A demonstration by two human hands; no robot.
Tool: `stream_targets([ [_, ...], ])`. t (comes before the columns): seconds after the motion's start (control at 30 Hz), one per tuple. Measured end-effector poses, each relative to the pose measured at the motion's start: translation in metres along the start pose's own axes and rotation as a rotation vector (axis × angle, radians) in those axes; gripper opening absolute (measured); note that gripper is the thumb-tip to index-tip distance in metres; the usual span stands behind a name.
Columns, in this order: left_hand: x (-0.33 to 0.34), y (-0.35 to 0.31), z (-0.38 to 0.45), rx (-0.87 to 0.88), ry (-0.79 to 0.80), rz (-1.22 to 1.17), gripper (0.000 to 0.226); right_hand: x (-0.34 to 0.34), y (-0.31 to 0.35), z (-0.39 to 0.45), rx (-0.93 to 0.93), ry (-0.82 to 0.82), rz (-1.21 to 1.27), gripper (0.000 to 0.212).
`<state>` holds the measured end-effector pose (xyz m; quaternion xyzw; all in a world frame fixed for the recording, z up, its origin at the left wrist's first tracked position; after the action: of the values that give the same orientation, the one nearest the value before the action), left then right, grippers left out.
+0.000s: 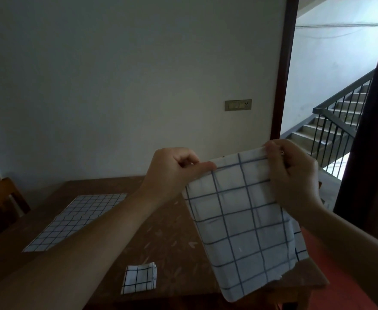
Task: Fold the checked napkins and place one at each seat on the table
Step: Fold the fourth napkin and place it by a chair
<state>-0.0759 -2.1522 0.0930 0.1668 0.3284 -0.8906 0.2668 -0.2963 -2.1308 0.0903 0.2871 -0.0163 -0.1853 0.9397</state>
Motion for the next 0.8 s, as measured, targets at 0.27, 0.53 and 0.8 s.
stream_targets([
  [0.27,0.044,0.054,-0.029,-0.584,0.032,-0.82,0.024,-0.007,-0.019,0.004,0.067,-0.088,0.038,0.03],
  [0.53,0.026,0.036,-0.022,-0.263,0.031,-0.338,0.03,0.033,-0.014,0.004,-0.087,0.231,-0.302,0.051],
  [0.8,0.027,0.024,-0.021,-0.176,0.124,-0.215,0.029,0.095,0.012,0.001,-0.027,0.514,0.086,0.008],
])
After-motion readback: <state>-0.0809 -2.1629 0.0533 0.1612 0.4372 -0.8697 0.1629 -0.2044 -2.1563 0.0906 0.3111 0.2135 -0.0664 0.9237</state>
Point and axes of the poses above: each hand's wrist, its own z-axis towards the middle knuckle, its own x-axis out of the palm, y = z × x, the point moved 10 cm from there along z, towards the middle knuckle, and after that the axes turned 8 degrees about z, right-handed, at the moved point
